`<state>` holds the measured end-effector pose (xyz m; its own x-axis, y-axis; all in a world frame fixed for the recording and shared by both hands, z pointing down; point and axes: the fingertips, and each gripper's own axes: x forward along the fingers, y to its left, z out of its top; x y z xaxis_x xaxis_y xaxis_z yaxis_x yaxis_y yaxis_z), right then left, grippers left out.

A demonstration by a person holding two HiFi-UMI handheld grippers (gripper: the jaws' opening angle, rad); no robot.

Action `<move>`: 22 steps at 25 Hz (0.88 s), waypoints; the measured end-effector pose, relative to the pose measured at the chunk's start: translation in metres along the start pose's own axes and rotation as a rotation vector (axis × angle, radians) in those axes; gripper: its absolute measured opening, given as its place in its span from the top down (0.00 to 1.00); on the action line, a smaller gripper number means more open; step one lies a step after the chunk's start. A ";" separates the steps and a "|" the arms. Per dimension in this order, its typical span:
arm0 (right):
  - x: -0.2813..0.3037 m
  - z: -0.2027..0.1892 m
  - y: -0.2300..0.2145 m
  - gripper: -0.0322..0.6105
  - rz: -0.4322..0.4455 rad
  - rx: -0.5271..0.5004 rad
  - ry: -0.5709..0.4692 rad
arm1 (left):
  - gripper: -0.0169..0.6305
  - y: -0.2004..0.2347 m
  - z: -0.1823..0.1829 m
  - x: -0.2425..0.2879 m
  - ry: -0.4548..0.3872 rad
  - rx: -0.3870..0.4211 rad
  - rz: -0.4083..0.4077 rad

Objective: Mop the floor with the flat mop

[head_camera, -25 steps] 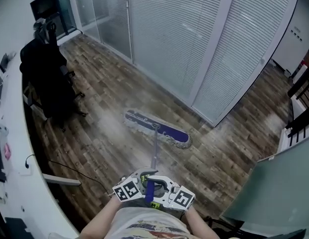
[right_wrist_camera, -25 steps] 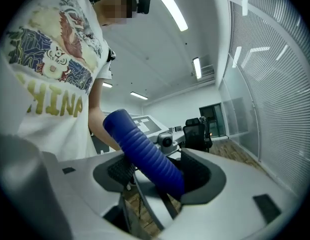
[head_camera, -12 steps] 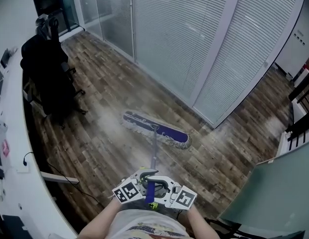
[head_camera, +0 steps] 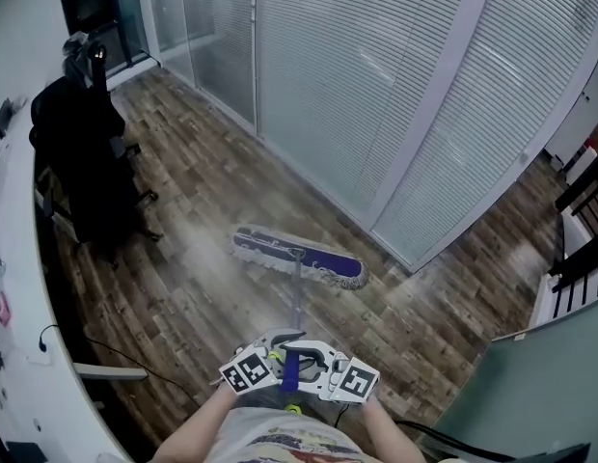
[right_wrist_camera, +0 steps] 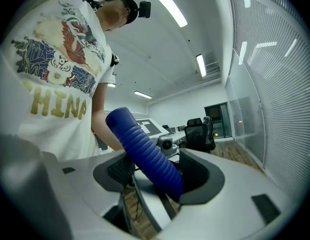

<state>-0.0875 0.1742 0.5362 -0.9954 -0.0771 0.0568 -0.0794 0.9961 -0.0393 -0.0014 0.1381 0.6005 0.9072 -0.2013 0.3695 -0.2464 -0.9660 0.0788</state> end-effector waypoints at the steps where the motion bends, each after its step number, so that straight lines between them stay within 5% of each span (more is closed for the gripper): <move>1: 0.004 0.002 -0.015 0.55 0.000 0.005 -0.002 | 0.59 0.016 0.003 0.000 0.001 -0.001 0.001; 12: 0.039 -0.003 -0.165 0.55 -0.016 0.073 0.040 | 0.59 0.169 0.010 0.015 -0.019 0.011 0.014; 22: 0.020 0.006 -0.242 0.55 -0.040 0.095 0.035 | 0.59 0.235 0.034 0.050 0.002 0.011 0.002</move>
<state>-0.0890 -0.0688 0.5414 -0.9889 -0.1140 0.0949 -0.1259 0.9834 -0.1304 -0.0025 -0.1044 0.6057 0.9059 -0.2031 0.3717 -0.2445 -0.9673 0.0673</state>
